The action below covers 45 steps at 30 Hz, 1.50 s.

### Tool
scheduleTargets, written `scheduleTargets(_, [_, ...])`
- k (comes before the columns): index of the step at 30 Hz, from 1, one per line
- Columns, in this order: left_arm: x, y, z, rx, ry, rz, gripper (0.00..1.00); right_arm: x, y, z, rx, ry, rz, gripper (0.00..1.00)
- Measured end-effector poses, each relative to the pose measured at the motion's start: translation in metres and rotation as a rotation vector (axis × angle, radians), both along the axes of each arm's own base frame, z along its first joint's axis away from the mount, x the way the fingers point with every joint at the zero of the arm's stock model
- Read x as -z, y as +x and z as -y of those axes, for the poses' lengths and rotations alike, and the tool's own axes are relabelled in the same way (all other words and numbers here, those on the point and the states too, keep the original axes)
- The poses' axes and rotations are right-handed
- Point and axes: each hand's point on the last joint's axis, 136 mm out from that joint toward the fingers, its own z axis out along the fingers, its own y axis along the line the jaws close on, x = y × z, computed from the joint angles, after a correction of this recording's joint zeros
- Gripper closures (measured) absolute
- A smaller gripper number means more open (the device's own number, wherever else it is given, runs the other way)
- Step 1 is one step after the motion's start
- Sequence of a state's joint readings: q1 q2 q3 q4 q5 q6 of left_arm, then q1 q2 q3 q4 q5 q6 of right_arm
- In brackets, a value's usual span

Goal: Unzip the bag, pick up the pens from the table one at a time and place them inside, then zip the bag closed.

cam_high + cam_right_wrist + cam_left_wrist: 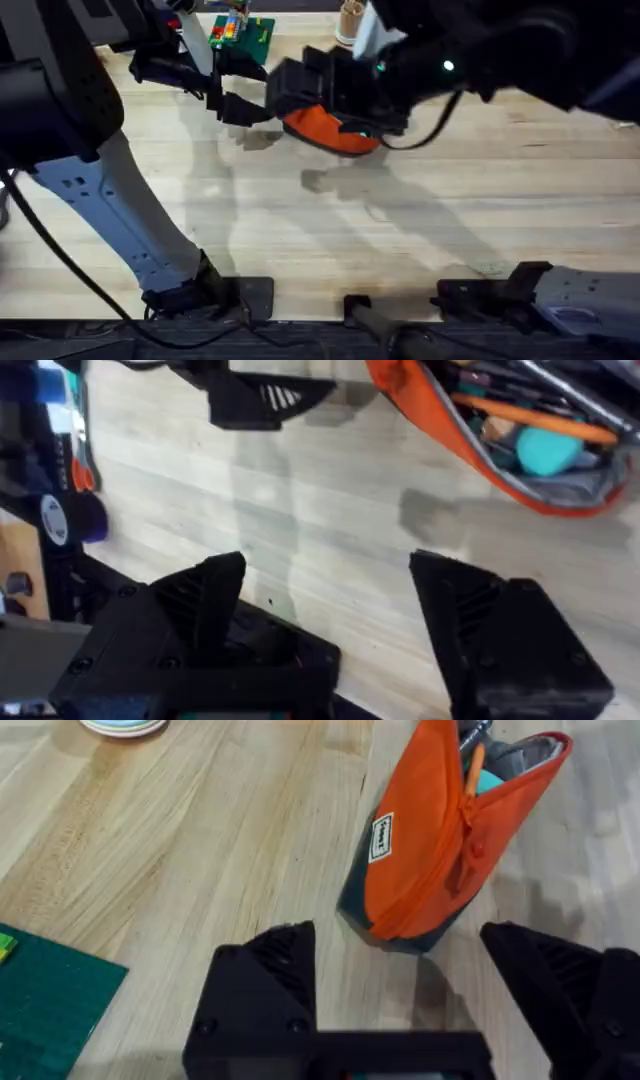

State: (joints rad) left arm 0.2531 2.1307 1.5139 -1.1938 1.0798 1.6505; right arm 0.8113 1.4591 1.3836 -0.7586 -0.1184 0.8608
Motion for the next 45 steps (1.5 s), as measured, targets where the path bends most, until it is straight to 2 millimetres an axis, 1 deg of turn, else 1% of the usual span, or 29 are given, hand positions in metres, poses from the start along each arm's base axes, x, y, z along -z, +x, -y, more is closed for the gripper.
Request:
scheduleTargets(2, [0.0,0.0,0.0,0.0,0.0,0.0,0.008,-0.002,0.005,-0.007,-0.004,0.002,0.004,0.005])
scheduleTargets(3, [0.0,0.0,0.0,0.0,0.0,0.0,0.008,-0.005,0.01,-0.02,-0.015,0.004,0.007,0.005])
scheduleTargets(6, [0.0,0.0,0.0,0.0,0.0,0.0,0.008,-0.005,0.015,-0.031,-0.023,-0.001,0.01,0.005])
scheduleTargets(13, [0.0,0.0,0.0,0.0,0.0,0.0,0.008,0.001,0.02,-0.041,0.012,-0.097,0.012,0.005])
scheduleTargets(17, [0.0,0.0,0.0,0.0,0.0,0.0,0.008,0.004,0.027,-0.046,0.05,-0.141,0.03,0.005])
scheduleTargets(21, [0.0,0.0,0.0,0.0,0.0,0.0,0.008,0.012,0.035,-0.046,0.097,-0.172,0.029,0.005])
scheduleTargets(27, [0.0,0.0,0.0,0.0,0.0,0.0,0.008,0.026,0.044,-0.039,0.178,-0.22,0.025,0.006])
scheduleTargets(36, [0.0,0.0,0.0,0.0,0.0,0.0,0.009,0.025,0.05,-0.033,0.251,-0.225,0.035,0.005])
scheduleTargets(45, [0.0,0.0,0.0,0.0,0.0,0.0,0.008,0.023,0.045,-0.037,0.274,-0.237,0.07,0.006])
